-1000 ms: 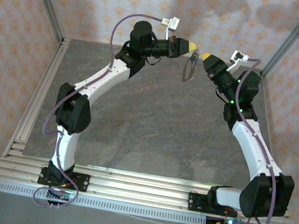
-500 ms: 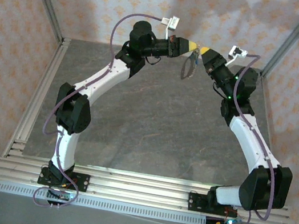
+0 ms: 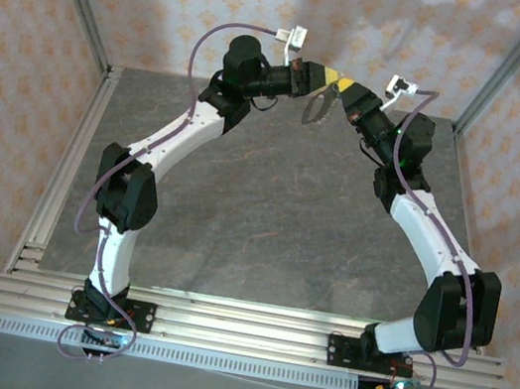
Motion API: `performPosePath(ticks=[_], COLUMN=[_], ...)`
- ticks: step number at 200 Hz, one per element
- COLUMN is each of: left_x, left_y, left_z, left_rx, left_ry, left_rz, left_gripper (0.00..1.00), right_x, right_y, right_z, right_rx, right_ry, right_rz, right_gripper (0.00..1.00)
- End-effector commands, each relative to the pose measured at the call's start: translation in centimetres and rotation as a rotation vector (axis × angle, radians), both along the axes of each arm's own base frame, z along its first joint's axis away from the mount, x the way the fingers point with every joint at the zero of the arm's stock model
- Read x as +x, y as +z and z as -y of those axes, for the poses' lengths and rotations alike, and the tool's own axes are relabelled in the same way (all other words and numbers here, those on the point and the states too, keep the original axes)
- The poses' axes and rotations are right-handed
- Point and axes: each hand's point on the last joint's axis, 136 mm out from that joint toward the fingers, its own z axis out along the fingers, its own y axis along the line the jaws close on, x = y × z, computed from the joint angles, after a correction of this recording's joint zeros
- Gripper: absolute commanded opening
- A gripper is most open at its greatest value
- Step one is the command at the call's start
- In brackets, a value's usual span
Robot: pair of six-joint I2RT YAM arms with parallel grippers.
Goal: Put the keys on the keyring
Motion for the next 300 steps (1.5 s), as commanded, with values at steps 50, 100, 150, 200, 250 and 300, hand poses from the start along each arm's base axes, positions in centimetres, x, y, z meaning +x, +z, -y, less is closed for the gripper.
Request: performPosePath(ticks=[50, 100, 150, 200, 250, 300], left_x=[-2.7, -2.8, -2.6, -2.8, -3.3, -3.7], left_y=[4.5, 4.5, 4.1, 4.4, 5.7, 6.2], left_z=[-0.2, -0.7, -1.1, -2.4, -3.1, -2.3], left_rx=[-0.066, -0.077, -0.067, -0.069, -0.129, -0.143], left_ry=[-0.016, 0.011, 0.054, 0.136, 0.224, 0.243], left_rz=[0.108, 0.107, 0.091, 0.091, 0.117, 0.156], left_gripper=[0.0, 0.0, 0.0, 0.0, 0.0, 0.0], right_x=[-1.2, -1.7, -2.0, -2.1, -0.9, 0.1], right_y=[1.1, 3.9, 4.1, 3.5, 3.3, 2.8], right_z=[0.4, 3.2, 5.9, 8.4, 7.0, 4.9], right_rx=[0.015, 0.108, 0.111, 0.044, 0.096, 0.117], right_ry=[-0.005, -0.07, -0.233, -0.389, -0.312, -0.195], right_rz=[0.031, 0.075, 0.003, -0.118, -0.239, -0.262], right_gripper=[0.24, 0.37, 0.46, 0.52, 0.52, 0.54])
